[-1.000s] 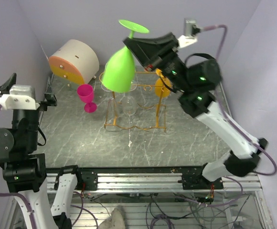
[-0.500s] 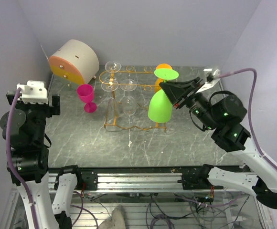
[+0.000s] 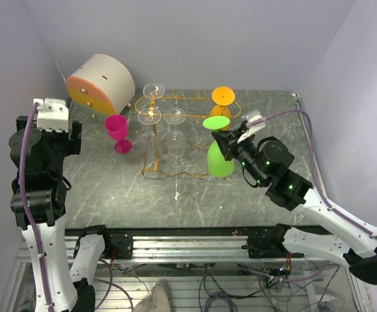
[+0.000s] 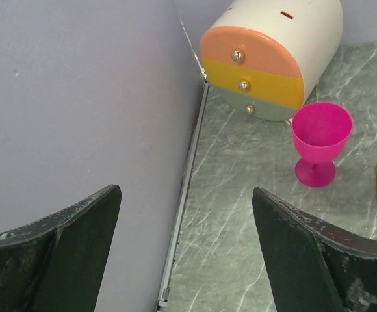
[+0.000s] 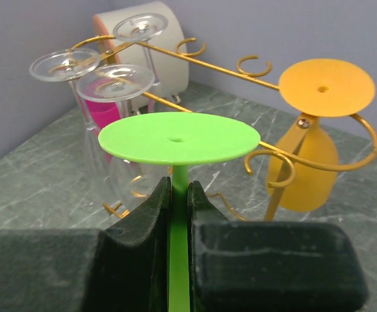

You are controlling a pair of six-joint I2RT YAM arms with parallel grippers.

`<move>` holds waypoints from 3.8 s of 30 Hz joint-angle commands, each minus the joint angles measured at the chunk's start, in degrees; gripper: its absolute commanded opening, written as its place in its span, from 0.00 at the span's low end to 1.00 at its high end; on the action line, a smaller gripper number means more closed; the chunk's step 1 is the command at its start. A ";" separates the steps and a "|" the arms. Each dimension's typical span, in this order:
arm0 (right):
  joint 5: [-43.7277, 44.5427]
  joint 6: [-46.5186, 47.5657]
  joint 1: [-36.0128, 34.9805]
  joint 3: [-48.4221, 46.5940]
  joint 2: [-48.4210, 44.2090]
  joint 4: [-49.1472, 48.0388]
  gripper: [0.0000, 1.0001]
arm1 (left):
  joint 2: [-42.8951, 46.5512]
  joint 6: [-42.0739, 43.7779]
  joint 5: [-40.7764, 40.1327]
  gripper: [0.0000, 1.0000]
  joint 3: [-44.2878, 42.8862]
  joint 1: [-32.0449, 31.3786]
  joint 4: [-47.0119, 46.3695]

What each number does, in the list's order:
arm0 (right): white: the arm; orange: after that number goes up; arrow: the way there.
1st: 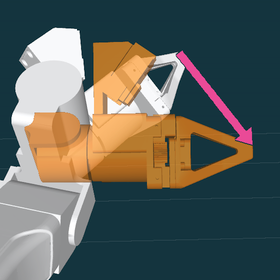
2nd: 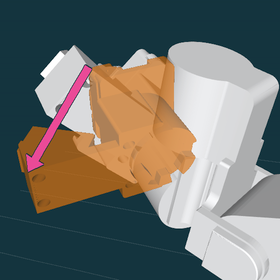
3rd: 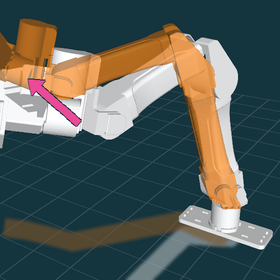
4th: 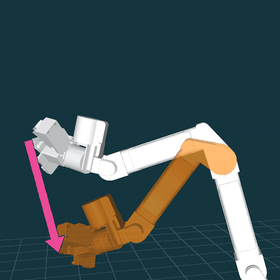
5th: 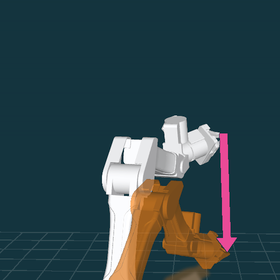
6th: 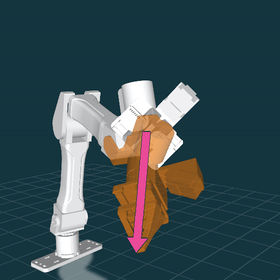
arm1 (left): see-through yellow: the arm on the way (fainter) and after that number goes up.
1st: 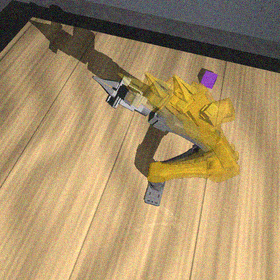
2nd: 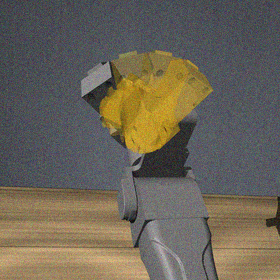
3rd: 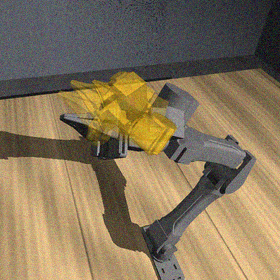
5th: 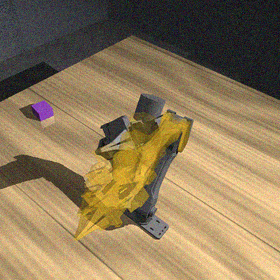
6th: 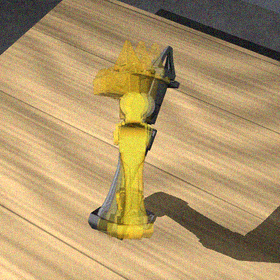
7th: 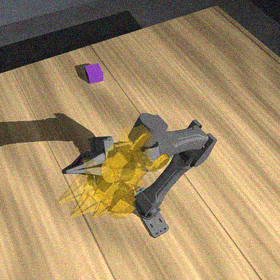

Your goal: Place the wine glass upside down on the wine glass rack

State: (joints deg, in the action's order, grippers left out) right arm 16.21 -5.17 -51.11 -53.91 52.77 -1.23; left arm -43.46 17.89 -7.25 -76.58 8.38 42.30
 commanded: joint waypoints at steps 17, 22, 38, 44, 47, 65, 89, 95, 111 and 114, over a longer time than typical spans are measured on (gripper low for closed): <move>10.60 -0.38 2.10 6.68 -2.75 -9.38 0.00 | 0.84 -0.32 -0.22 0.94 -0.65 -0.96 2.37; 7.88 -2.03 5.53 7.17 -2.59 -9.01 0.00 | 0.44 -0.87 -0.05 0.93 -0.60 -0.78 2.59; 1.77 -5.73 7.82 8.28 -1.21 -9.70 0.00 | 0.13 -1.16 0.38 0.93 0.03 -0.44 2.94; 3.22 -6.21 7.86 9.10 -0.83 -9.86 0.00 | 0.15 -1.19 0.46 0.92 -0.08 -0.41 3.25; 4.11 -6.21 7.93 9.50 -0.32 -10.30 0.00 | 0.08 -1.34 0.82 0.92 -0.45 -0.41 3.58; 7.41 -7.44 8.48 10.56 1.85 -12.98 0.32 | -0.55 -1.74 1.92 0.92 -0.45 -0.38 4.94; -3.87 -13.38 8.51 11.85 -15.10 1.98 1.00 | -46.55 -6.58 26.84 0.81 -24.58 -0.53 16.99; -5.12 -16.79 8.47 13.21 -21.16 2.43 1.00 | -54.83 -11.27 25.57 0.64 -27.56 -0.89 11.84; -3.97 -15.57 8.46 13.26 -18.52 -6.19 1.00 | -61.46 -12.44 15.88 0.52 -26.29 -5.54 8.26; -3.86 -15.74 8.45 13.95 -18.50 -6.97 1.00 | -61.23 -12.44 14.73 0.52 -25.03 -5.65 7.14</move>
State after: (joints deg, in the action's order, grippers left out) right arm 11.97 -20.99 -42.81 -41.19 34.65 -5.15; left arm -104.75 5.96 10.33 -102.35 2.90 52.12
